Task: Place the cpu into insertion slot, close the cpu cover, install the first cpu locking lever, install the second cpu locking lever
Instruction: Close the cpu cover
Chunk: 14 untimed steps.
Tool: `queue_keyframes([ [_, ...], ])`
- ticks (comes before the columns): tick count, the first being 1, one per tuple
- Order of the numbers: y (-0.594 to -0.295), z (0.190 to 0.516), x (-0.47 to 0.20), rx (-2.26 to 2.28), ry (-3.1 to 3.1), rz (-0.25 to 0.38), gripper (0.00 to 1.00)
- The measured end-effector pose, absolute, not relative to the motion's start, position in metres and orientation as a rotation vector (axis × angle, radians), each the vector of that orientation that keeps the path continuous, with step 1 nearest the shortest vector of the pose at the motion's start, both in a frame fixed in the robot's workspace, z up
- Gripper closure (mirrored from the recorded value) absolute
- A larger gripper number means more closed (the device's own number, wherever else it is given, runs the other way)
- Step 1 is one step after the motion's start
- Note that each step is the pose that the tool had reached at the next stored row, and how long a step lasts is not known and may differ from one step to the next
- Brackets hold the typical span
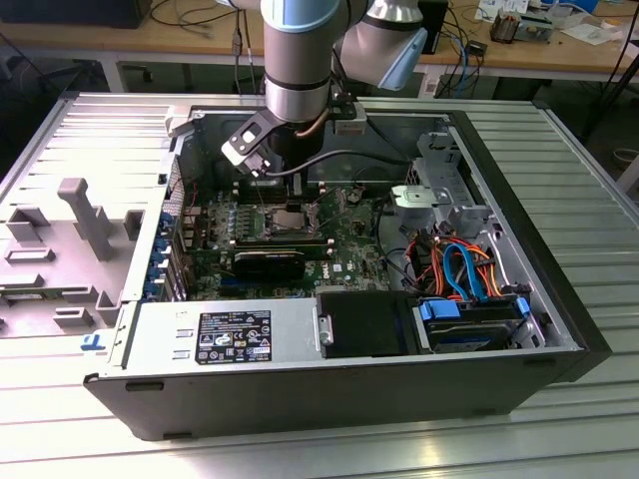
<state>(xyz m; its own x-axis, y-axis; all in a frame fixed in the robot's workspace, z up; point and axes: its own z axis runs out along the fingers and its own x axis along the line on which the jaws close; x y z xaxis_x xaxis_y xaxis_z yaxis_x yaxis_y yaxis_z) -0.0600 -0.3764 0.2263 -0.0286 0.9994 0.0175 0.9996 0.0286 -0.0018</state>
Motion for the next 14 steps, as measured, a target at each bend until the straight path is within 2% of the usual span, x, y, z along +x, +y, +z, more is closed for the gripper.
queue_keyframes([
  [6,-0.38,0.227,-0.056,-2.18,-2.243,-0.016,0.89],
  [14,-0.38,0.243,-0.045,-2.175,-2.238,-0.012,0.89],
])
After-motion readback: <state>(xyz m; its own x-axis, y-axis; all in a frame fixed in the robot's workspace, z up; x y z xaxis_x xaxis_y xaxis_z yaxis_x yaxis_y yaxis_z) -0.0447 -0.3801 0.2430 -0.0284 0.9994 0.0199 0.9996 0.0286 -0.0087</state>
